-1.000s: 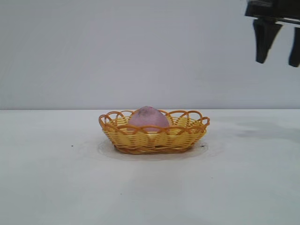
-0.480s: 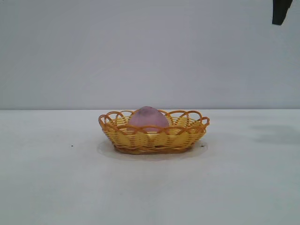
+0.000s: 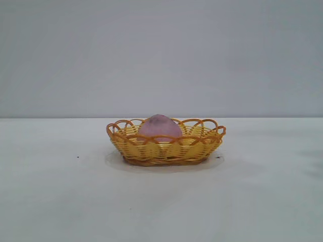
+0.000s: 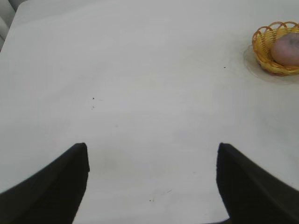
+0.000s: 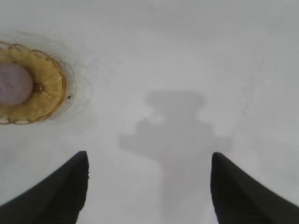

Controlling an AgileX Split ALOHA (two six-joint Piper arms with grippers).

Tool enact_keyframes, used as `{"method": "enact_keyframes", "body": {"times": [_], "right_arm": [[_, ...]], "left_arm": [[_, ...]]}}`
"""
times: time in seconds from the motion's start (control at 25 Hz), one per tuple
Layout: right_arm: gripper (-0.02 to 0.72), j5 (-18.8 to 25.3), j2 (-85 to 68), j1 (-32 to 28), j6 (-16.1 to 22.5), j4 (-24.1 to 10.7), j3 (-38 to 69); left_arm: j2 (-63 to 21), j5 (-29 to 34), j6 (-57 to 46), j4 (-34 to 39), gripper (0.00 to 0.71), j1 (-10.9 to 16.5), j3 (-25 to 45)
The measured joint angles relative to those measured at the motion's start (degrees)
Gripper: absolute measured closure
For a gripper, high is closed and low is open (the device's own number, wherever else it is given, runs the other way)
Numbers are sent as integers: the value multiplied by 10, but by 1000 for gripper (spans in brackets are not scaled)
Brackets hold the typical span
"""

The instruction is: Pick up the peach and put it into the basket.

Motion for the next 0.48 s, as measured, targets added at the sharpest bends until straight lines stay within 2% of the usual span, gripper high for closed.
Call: {"method": "enact_keyframes", "body": {"times": [0.48], "right_arm": [[232,-22,-322,0,0,0,212]], "left_arm": [[0,0,0,0,176,0,0]]}}
